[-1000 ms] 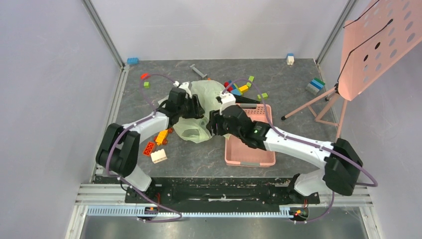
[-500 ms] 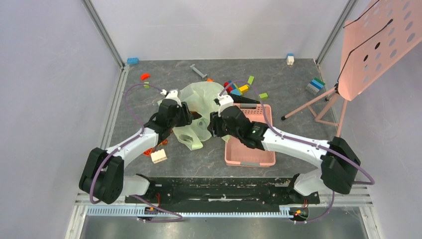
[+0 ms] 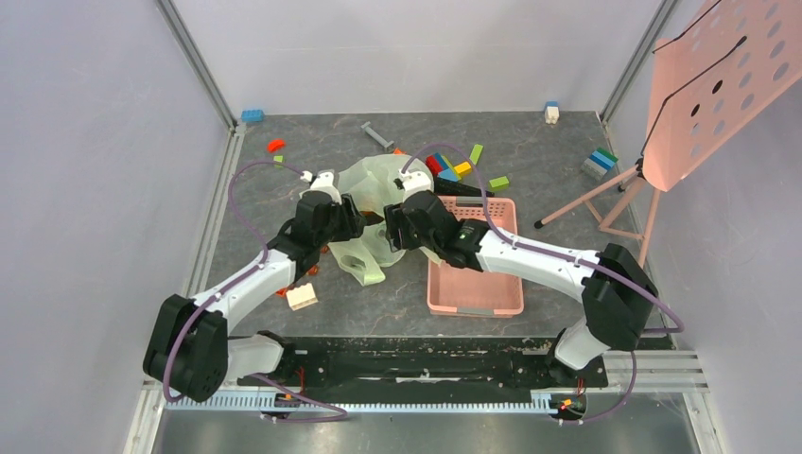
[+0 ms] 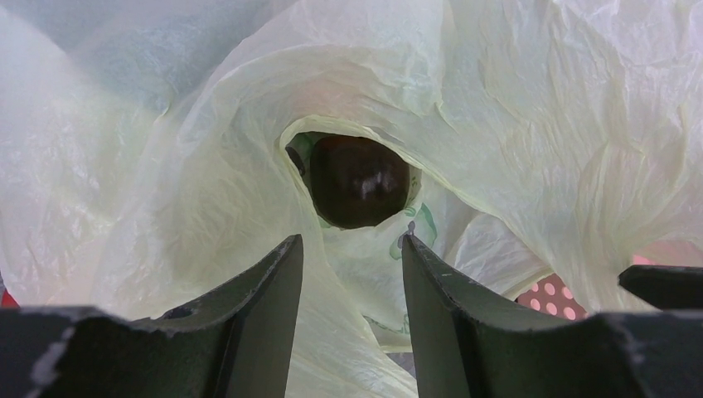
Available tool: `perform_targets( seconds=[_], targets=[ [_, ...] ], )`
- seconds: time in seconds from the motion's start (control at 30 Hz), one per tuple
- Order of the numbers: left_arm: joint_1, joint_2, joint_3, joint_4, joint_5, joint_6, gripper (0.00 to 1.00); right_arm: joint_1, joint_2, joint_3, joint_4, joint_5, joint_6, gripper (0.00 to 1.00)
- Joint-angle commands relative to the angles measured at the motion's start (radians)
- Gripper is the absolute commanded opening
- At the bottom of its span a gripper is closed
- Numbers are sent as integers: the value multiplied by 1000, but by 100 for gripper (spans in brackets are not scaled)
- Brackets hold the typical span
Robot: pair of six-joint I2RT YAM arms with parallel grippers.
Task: Take the fake fruits out of the plastic bag
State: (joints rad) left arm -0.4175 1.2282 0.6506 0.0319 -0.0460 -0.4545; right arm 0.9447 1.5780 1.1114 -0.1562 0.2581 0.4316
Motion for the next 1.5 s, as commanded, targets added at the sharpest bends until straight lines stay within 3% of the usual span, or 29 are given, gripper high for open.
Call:
perform_targets(
  seconds=[0.0, 0.3, 0.8, 1.03, 1.3, 1.47],
  targets=[
    [0, -8, -7, 34, 11, 17, 55, -3, -13, 69, -30, 76, -35, 63],
    [0, 4, -13, 40, 11, 15, 55, -4, -14, 44, -100, 52, -49, 63],
    [1, 30, -11, 48, 21, 10, 55, -4, 26, 3, -169, 147, -91, 62],
    [1, 34, -12, 49, 23, 8, 55, -3, 85, 0, -150, 118, -107, 51],
    [1, 28, -11, 43, 22, 14, 55, -4, 28, 19, -161, 96, -111, 17],
    [-1, -11, -22, 45, 53, 18, 54, -4, -67, 86, -190, -35, -115, 7]
  ],
)
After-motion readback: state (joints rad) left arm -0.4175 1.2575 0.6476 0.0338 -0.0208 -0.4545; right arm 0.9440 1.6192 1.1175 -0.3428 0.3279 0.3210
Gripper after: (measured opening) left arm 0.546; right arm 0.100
